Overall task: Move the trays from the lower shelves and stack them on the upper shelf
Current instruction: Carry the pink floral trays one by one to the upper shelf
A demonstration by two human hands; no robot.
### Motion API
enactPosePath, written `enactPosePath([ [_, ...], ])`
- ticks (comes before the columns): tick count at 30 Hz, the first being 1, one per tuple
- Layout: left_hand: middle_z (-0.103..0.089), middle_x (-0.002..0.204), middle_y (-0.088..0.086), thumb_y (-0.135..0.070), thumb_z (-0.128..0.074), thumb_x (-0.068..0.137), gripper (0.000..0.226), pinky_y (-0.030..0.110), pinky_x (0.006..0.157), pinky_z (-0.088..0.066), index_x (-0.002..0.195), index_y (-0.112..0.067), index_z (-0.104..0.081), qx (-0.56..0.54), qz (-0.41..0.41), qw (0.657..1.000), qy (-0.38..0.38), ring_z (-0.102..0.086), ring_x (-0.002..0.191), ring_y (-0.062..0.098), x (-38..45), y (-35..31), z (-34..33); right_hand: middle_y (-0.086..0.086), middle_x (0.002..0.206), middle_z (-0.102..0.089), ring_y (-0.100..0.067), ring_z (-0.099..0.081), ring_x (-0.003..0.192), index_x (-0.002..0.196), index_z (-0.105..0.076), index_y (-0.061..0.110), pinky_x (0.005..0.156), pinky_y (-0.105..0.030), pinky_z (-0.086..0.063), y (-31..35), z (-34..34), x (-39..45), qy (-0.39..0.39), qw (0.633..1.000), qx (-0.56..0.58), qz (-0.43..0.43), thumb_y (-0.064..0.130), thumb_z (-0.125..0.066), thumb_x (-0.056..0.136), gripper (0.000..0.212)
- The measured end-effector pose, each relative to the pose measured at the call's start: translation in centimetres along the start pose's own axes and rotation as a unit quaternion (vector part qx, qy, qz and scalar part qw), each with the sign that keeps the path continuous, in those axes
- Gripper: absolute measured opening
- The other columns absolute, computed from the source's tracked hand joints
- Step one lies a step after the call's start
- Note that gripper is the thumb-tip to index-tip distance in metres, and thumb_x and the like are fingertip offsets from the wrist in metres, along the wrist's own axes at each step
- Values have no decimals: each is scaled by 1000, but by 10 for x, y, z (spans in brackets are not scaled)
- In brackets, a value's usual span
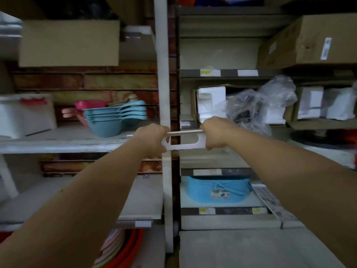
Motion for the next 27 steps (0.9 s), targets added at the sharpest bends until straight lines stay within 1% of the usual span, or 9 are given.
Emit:
enactPosePath([
  [2,-59,111,2,-26,-65,84,24,29,75,-39,105,-21,-56,6,25,1000,16,-54,107,22,-14,4,10,-2,86,-50,-21,-54,85,92,-54,17,64,-28,-41,9,9,-4,1,999,6,36,19,-71,79,21],
  [5,-58,118,5,-27,-69,82,39,34,90,-44,117,-17,-55,13,70,997,40,-53,113,24,-37,11,22,-5,86,-55,-22,-57,81,90,-57,13,58,-26,-42,22,17,-11,1,996,17,87,18,-70,77,19],
  [8,-54,127,7,-28,-70,82,53,33,98,-40,130,-16,-49,8,124,990,64,-49,120,25,-68,16,30,-1,77,-49,-22,-56,80,88,-55,14,55,-25,-41,41,26,-24,11,990,24,140,22,-74,76,24],
  [11,-54,129,9,-28,-71,81,57,31,94,-39,131,-13,-48,16,173,982,79,-50,117,25,-102,23,40,-1,76,-47,-20,-52,79,86,-53,16,51,-24,-37,66,35,-36,7,979,38,201,24,-76,74,27],
  [16,-56,124,9,-29,-71,81,53,32,92,-41,127,-11,-51,64,253,961,96,-51,115,26,-168,36,63,-7,91,-59,-22,-53,81,95,-64,12,65,-27,-42,120,48,-56,-20,955,65,290,27,-79,70,33],
  [19,-60,116,8,-25,-71,80,40,31,87,-43,115,-11,-58,79,306,942,116,-54,107,25,-211,55,79,-5,86,-53,-23,-52,80,87,-56,16,65,-26,-41,163,60,-71,-28,934,89,345,27,-79,71,30],
  [21,-61,112,8,-21,-70,79,33,31,85,-44,109,-13,-60,82,338,930,120,-56,103,24,-240,70,89,-4,84,-50,-22,-52,79,89,-57,16,66,-28,-42,192,68,-83,-34,918,102,382,27,-79,72,30],
  [24,-61,113,4,-23,-71,78,36,29,82,-42,112,-16,-60,106,383,911,113,-56,103,24,-278,89,104,-3,84,-48,-22,-50,81,94,-58,15,68,-29,-45,233,79,-97,-50,895,113,428,28,-77,75,30],
  [27,-59,104,1,-23,-71,80,37,28,75,-42,115,-17,-58,124,420,893,103,-52,89,19,-309,112,117,-1,82,-49,-21,-52,80,87,-52,16,58,-25,-41,270,90,-104,-59,879,141,451,26,-75,76,27],
])
Point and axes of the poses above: each hand's wrist, its own x-axis towards the middle knuckle, its own z-axis out of the back of the hand, y = z × x, the point moved 8 cm from there along x, towards the middle knuckle
